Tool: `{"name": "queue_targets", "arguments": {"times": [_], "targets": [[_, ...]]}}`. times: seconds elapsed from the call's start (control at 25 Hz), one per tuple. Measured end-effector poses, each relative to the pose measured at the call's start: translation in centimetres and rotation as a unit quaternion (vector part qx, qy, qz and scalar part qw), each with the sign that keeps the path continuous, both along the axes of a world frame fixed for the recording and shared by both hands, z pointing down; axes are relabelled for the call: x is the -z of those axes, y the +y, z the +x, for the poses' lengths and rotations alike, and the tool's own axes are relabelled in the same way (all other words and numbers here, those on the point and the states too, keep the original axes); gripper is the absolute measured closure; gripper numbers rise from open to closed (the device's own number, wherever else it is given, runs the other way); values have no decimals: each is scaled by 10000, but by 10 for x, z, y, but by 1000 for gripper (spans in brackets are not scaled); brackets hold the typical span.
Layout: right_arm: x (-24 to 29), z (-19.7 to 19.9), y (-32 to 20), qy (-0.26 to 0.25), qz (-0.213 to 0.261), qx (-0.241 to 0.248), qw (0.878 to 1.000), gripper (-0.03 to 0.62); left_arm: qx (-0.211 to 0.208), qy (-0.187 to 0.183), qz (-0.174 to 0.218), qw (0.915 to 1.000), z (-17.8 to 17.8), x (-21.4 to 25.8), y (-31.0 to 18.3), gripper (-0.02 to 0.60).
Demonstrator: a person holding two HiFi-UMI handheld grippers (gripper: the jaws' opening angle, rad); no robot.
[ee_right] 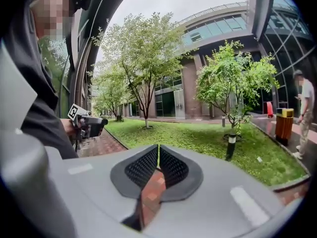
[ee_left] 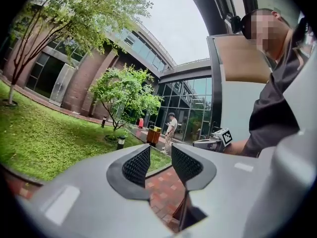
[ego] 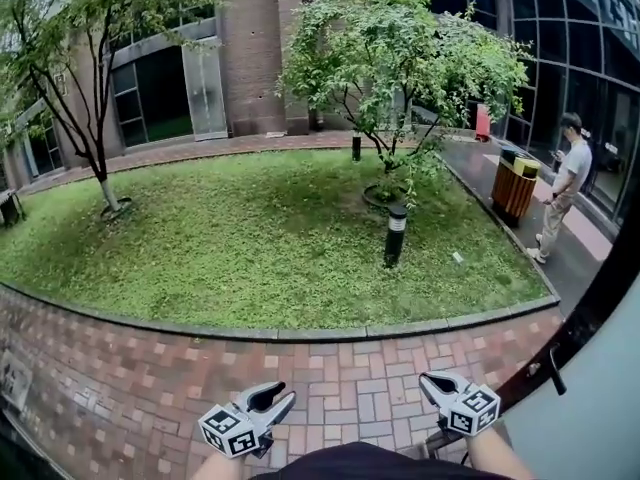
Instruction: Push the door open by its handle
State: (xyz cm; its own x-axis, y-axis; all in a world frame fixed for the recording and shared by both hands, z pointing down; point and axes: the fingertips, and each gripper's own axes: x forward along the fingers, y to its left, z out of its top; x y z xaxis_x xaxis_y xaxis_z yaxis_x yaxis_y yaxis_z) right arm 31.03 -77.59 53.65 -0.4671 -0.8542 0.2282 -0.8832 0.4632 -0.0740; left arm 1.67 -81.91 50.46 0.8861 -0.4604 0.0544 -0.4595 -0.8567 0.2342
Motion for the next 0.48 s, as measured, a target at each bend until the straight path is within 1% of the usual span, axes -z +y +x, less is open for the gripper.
{"name": "queue_targets", "arguments": {"times": [0.12,0.2,0.28,0.4,0.48], "targets": [[7,-9,22,212,38,429,9988,582,158,-68,60,9998,9,10,27,445],[8,-14,26,329,72,883,9955,582,493,-76,174,9986,9,20,51,446],[5,-16,33,264,58,1119,9934,582,795,-107,190,9966,5,30,77,445],[-3,-24,68,104,-35,1374,9905,582,1102,-65,-43,9939,0,27,137,446],[-12,-20,85,177,-89,1596,9870,582,1303,-37,-258,9911,7,15,174,446]]}}
